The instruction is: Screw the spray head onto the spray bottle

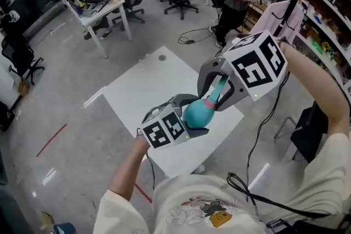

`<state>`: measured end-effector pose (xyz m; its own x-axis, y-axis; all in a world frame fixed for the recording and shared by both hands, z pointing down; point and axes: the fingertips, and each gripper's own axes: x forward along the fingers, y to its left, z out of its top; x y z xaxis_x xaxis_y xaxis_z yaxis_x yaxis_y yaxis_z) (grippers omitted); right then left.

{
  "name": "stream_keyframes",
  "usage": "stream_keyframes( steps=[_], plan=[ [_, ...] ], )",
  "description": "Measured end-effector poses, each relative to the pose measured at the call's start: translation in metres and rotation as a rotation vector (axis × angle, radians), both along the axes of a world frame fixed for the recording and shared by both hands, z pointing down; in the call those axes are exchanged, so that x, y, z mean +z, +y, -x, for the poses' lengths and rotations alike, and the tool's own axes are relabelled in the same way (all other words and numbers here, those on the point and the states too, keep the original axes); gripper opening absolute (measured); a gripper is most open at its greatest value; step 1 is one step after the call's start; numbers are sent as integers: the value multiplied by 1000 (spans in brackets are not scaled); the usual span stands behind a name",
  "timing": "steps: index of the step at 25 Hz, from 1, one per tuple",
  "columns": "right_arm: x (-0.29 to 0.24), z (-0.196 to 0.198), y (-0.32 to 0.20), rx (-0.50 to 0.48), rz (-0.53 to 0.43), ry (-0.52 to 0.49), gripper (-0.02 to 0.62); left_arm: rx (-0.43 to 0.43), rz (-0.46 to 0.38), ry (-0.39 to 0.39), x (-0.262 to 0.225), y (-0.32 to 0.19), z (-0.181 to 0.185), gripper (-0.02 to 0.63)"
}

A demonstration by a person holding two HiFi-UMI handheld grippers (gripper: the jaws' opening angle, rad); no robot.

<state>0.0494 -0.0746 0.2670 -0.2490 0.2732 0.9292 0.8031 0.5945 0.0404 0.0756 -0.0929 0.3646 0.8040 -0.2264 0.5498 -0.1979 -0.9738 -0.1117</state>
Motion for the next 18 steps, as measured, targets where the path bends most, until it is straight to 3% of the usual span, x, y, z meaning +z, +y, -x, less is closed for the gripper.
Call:
stream_keyframes(
  steps=[7,10,15,18],
  plan=[
    [-5,-3,-1,24,77,18,172,19,10,16,-4,2,0,405],
    [-4,0,-1,25,83,16,133,12,39,23,-2,2,2,405],
    [-2,0,-12,-9,-11,19,130,29,238,74,-3,10,-3,405],
    [4,-3,-14,-39,-70,59,130,43,320,65,0,15,-4,405]
  ],
)
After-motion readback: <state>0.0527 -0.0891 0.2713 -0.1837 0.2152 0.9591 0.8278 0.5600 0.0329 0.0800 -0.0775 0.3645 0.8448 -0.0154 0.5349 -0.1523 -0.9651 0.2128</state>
